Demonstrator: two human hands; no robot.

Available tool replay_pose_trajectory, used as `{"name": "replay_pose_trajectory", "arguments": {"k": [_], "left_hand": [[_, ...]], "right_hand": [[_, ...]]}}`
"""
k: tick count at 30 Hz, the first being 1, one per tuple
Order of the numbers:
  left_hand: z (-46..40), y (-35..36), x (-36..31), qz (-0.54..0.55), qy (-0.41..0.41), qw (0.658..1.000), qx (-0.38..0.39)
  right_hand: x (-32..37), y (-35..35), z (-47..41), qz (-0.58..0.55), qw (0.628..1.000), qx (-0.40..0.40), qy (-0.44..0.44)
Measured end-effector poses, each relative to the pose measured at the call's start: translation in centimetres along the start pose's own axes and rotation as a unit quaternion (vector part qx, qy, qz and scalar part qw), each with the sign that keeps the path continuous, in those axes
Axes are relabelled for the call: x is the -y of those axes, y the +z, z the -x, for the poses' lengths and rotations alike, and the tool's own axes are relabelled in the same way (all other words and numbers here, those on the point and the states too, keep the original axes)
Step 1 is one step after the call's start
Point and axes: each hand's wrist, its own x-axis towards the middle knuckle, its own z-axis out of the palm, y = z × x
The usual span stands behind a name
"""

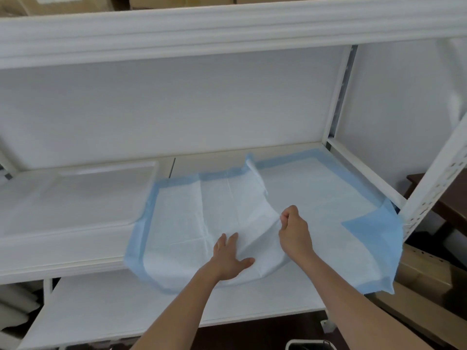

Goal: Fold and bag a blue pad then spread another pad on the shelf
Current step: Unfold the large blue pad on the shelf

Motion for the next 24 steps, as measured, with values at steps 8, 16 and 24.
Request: {"name": "replay_pose_trajectory", "arguments": {"k": [8,16,24], "left_hand": [[4.5,-0.4,-0.1,0.056,0.043,0.998,0.001],[7.7,-6.9,-3.6,-0.032,0.209,0.963,-0.166],[9.0,-9.9,-5.9,-0.158,0.192,0.957,-0.152]], "right_hand": [[1.4,-2.2,2.9,0.025,0.994,0.051,-0.09],[5.4,-5.3,4.4,0.017,0.965,0.177,-0.193],[8.7,-8.2,4.3,0.005,0.944,0.224,-0.242]]}}
